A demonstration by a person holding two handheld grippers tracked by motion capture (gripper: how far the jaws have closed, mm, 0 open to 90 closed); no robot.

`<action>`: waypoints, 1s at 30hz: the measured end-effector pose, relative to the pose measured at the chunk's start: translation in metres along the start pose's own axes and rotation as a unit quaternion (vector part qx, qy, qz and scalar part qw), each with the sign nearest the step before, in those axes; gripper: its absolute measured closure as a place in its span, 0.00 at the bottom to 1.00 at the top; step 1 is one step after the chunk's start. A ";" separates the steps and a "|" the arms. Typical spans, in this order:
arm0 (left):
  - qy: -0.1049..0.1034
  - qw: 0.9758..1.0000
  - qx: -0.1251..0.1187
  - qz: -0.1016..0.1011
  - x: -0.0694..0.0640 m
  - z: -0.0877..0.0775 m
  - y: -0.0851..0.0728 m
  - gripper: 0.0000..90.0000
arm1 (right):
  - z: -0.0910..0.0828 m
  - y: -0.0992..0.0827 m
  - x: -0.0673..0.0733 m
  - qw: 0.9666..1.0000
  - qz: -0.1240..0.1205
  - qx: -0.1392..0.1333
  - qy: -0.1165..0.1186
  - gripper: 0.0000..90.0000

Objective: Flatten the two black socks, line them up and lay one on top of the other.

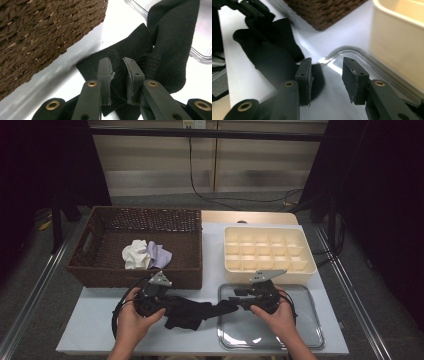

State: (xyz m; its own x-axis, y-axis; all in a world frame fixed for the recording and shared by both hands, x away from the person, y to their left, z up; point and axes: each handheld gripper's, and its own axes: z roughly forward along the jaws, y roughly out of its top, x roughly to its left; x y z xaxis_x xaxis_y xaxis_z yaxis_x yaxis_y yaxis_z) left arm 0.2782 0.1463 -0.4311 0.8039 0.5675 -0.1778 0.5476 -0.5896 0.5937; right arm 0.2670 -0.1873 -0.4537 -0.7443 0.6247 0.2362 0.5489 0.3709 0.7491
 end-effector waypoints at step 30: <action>0.031 0.998 -0.063 0.000 -0.002 -0.019 0.003 0.80 | -0.015 -0.007 -0.006 0.998 -0.028 -0.025 -0.057 0.96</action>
State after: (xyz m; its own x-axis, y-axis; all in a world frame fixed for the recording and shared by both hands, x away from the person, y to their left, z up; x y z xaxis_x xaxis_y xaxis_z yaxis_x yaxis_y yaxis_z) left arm 0.2735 0.1543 -0.4143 0.7860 0.6041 -0.1317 0.5108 -0.5145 0.6887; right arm 0.2622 -0.2046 -0.4509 -0.7236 0.6791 0.1235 0.4861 0.3745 0.7896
